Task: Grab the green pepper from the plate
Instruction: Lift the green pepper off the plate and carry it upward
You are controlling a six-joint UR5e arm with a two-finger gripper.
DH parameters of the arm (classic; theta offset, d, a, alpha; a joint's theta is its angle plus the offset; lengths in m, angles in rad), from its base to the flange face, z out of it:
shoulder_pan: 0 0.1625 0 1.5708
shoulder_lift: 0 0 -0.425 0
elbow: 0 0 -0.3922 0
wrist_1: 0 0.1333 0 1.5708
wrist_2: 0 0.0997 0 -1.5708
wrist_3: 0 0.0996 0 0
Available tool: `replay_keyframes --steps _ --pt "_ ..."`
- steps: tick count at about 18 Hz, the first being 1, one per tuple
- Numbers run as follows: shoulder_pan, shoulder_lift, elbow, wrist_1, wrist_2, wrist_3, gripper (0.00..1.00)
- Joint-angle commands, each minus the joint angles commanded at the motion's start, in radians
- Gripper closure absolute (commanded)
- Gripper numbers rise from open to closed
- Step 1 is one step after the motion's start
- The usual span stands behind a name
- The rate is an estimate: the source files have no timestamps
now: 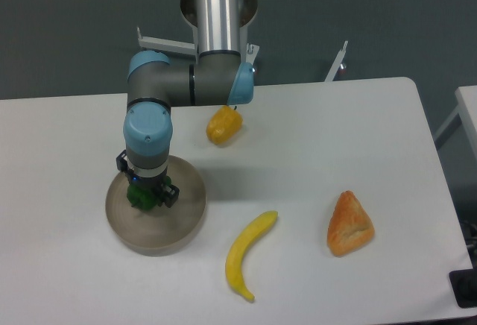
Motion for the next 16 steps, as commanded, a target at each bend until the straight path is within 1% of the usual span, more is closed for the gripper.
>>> replay_keyframes --steps 3,5,6,8,10,11,12,14,16 --pt "0.005 0.032 0.008 -0.011 0.023 0.003 0.69" --pt "0.041 0.070 0.015 -0.014 0.023 0.011 0.71" --pt "0.066 0.086 0.012 -0.015 0.023 0.038 0.71" --pt "0.113 0.116 0.012 -0.021 0.025 0.139 0.71" --pt "0.168 0.146 0.015 -0.026 0.025 0.195 0.71" --pt "0.193 0.159 0.020 -0.044 0.025 0.224 0.71" --pt "0.221 0.166 0.032 -0.076 0.034 0.257 0.71" --pt "0.279 0.172 0.084 -0.190 0.070 0.368 0.71" --pt "0.320 0.172 0.116 -0.230 0.084 0.397 0.71"
